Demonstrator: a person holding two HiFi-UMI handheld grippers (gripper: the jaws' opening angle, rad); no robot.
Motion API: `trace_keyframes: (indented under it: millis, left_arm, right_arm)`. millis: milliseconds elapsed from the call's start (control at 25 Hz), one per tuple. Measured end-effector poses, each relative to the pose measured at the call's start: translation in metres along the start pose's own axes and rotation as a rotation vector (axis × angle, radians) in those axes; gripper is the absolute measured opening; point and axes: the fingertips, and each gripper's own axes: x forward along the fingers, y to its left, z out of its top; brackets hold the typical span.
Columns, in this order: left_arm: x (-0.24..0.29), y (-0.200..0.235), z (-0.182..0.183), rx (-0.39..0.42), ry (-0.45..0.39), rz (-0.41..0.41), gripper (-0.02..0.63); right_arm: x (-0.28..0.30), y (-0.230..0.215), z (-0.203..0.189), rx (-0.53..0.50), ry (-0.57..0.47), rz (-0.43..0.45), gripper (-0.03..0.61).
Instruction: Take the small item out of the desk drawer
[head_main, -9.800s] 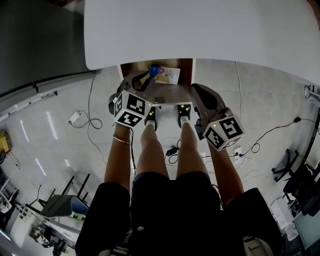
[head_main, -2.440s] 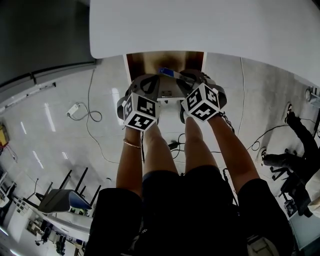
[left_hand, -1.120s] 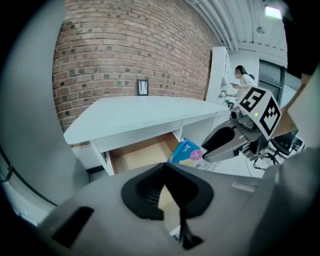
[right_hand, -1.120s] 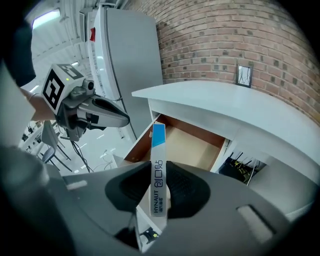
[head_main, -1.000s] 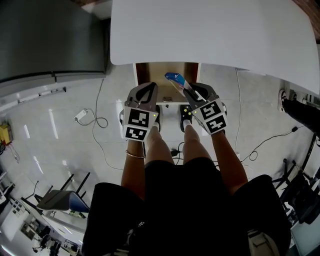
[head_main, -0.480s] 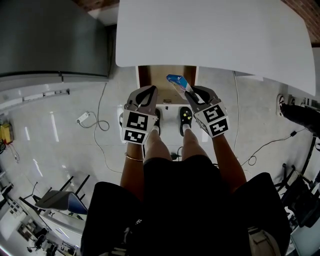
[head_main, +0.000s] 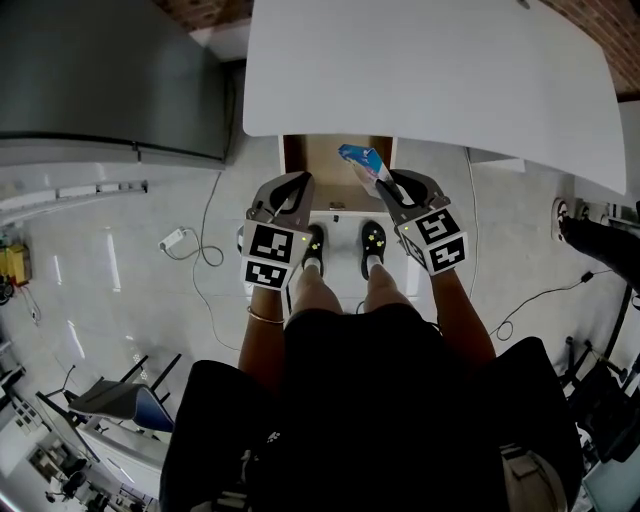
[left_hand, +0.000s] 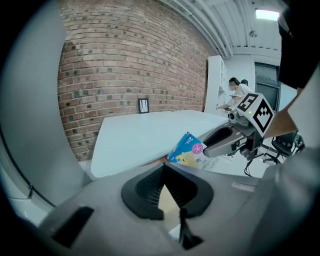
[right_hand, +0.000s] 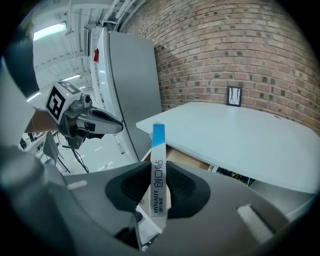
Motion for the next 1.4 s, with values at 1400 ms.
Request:
trace_keyframes:
  millis: [1400]
  left_arm:
    - [-0.040, 0.009, 0.074, -0.012, -0.168, -0.007, 0.000]
  right_arm:
    - [-0.063, 0.007, 0.094, 0.134, -0.223, 0.050, 0.106]
